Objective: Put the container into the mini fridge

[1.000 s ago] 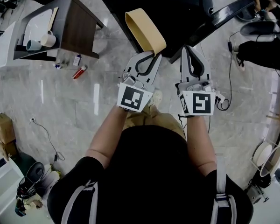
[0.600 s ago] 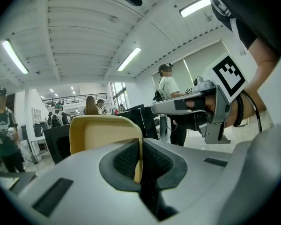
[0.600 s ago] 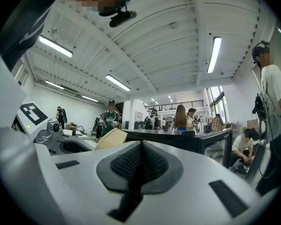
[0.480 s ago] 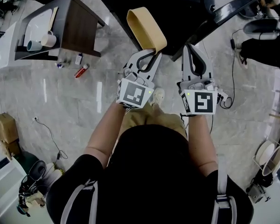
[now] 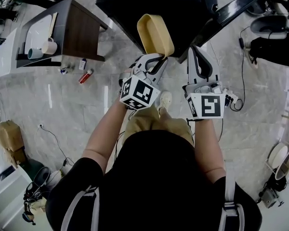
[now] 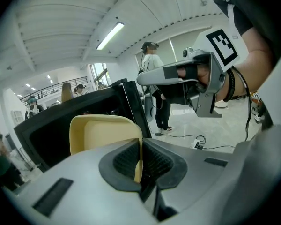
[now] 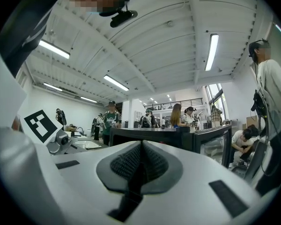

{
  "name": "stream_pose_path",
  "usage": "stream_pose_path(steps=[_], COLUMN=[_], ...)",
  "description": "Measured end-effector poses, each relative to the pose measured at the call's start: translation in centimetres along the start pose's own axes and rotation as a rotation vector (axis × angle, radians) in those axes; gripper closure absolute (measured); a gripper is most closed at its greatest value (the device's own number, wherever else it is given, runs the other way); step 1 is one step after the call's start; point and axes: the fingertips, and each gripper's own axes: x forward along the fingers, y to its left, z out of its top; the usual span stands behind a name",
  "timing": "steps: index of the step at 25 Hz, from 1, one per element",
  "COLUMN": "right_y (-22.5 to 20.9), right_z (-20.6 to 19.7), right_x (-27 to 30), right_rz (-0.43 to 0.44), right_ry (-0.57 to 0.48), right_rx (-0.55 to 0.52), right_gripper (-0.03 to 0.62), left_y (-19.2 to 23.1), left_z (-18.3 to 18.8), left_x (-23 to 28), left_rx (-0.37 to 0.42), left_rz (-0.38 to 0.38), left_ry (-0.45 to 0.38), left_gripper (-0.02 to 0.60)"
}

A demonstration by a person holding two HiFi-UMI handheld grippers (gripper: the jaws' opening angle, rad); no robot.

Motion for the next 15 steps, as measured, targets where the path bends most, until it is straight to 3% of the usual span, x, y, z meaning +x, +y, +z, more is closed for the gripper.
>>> stream_pose_path(steps=[15], right_y=[-4.0], right_z=[-1.8], right_x=[1.3], right_rz=[-0.057], right_ry=[0.015], right_rx=[0.049], right_gripper=[0.557], left_y=[0.3], left_z=[-2.7], left_x=[7.9], left_rx=[0.133], left_rz=[-0.227], left_ry=[0.193], left_gripper=[0.549])
